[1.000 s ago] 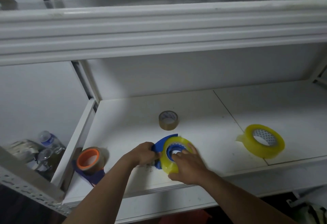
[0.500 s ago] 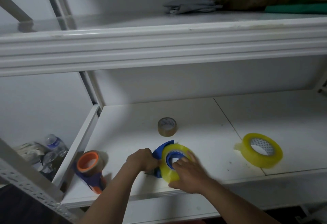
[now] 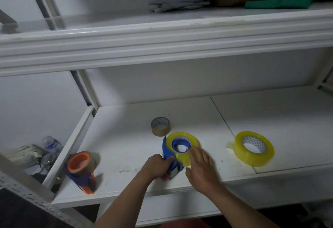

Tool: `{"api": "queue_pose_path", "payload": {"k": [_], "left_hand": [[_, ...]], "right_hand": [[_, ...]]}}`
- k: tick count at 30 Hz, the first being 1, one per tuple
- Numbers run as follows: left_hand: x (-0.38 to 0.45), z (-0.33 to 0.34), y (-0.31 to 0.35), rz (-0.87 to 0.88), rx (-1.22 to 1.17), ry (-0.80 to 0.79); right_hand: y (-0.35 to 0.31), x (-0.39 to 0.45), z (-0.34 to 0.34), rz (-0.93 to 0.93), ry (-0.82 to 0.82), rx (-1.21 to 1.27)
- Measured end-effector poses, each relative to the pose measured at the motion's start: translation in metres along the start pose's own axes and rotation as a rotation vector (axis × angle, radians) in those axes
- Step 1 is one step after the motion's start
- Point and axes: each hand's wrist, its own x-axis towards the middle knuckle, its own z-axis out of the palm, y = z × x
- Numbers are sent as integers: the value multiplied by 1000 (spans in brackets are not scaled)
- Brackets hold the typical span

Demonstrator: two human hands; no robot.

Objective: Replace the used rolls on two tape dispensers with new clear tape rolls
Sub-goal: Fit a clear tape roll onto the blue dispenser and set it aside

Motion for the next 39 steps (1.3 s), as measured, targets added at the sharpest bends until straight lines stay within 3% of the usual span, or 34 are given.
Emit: {"api": "queue_pose_path", "payload": {"k": [9, 17, 22, 25, 28, 33, 39], "left_hand": [[0, 26, 22, -22, -92, 144], [-13, 46, 36, -9, 173, 380], [-17, 57, 44, 143, 331, 582], [-17, 64, 59, 330, 367, 642], [-15, 74, 78, 439, 381, 576], [-10, 107, 108, 501, 352, 233], [1, 142, 117, 428, 430, 41]], "right_hand": [[28, -18, -16, -16, 17, 10], [61, -14, -32, -38, 1, 54], [73, -15, -31, -56, 19, 83], [85, -11, -35, -32, 86, 56], [102, -2, -46, 7, 166, -26], [135, 5, -68, 195, 257, -134], [165, -1, -66, 317, 18, -199]]}}
